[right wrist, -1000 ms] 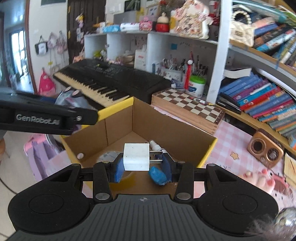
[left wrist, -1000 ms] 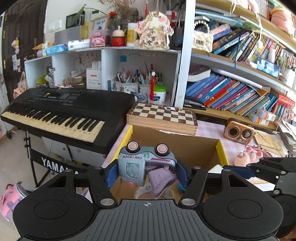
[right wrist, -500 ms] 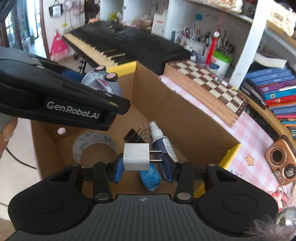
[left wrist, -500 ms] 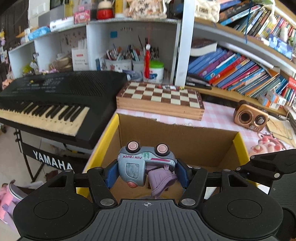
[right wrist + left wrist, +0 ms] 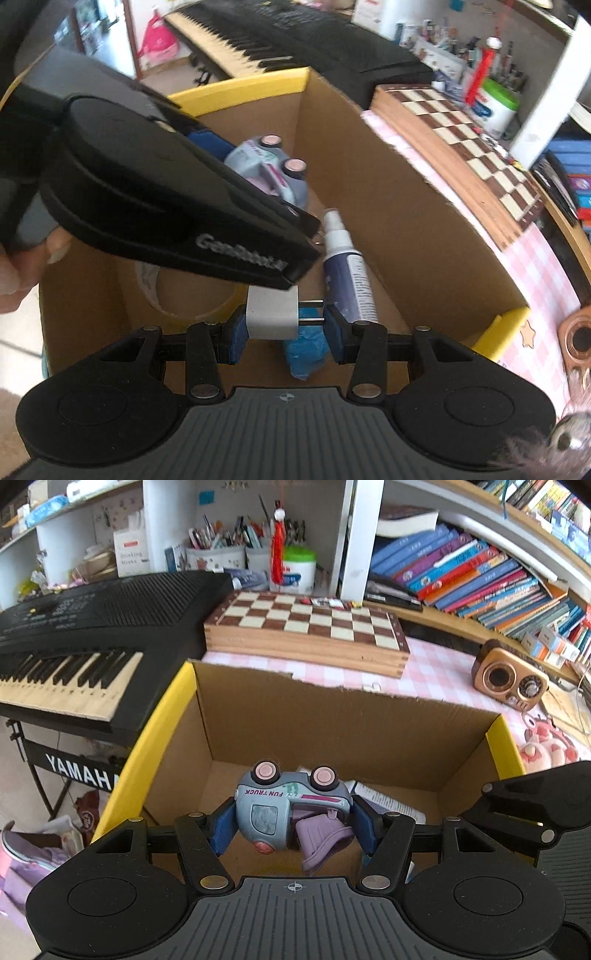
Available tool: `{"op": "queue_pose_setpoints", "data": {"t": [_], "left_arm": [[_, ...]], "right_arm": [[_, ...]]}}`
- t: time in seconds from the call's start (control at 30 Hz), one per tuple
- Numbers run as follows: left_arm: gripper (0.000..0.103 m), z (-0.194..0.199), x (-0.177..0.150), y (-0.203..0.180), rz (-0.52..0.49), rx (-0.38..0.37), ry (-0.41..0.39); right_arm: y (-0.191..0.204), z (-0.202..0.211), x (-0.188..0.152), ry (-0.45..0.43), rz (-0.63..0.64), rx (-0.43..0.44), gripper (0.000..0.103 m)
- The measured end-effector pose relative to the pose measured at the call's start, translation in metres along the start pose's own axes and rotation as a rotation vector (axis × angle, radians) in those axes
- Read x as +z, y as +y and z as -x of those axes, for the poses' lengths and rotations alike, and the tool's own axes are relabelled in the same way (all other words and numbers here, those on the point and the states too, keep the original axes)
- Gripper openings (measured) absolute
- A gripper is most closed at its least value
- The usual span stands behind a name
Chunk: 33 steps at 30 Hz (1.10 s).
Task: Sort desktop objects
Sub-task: 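Lower the toy truck into the box with the left tool while the right tool lowers the white plug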
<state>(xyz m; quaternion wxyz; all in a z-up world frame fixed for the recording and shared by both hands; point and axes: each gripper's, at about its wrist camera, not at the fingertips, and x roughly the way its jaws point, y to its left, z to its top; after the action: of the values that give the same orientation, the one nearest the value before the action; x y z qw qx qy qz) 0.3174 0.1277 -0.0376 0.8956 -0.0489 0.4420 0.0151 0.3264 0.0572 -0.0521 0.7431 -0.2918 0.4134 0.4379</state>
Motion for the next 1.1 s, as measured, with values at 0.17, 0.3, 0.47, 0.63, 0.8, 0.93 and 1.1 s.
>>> {"op": "queue_pose_setpoints", "data": {"t": [0.17,0.3,0.47,0.63,0.8,0.93,1.1], "left_arm": [[0.063,-0.003,-0.001,0.004,0.023,-0.005,0.036],[0.063,-0.006,-0.001,0.005,0.031,-0.002,0.053],[0.063,-0.01,0.0,0.007,0.042,-0.005,0.071],[0.063,-0.012,0.0,0.007,0.042,0.002,0.072],[0.065,-0.001,-0.002,0.006,0.048,0.022,0.019],[0.074,0.019,-0.004,0.005,0.045,0.018,-0.05],[0.08,0.048,-0.009,0.003,0.022,0.021,-0.123]], "right_arm": [[0.002,-0.007,0.007,0.036,0.075,0.006,0.041],[0.004,-0.015,0.011,0.077,0.11,0.02,0.041],[0.008,-0.021,0.012,0.132,0.154,0.038,0.041],[0.005,-0.02,0.012,0.133,0.129,0.046,0.041],[0.001,-0.011,0.01,0.083,0.099,0.036,0.05],[-0.004,0.009,0.008,0.008,0.062,0.018,0.051],[-0.01,0.037,-0.001,-0.085,-0.018,-0.022,0.051]]}}
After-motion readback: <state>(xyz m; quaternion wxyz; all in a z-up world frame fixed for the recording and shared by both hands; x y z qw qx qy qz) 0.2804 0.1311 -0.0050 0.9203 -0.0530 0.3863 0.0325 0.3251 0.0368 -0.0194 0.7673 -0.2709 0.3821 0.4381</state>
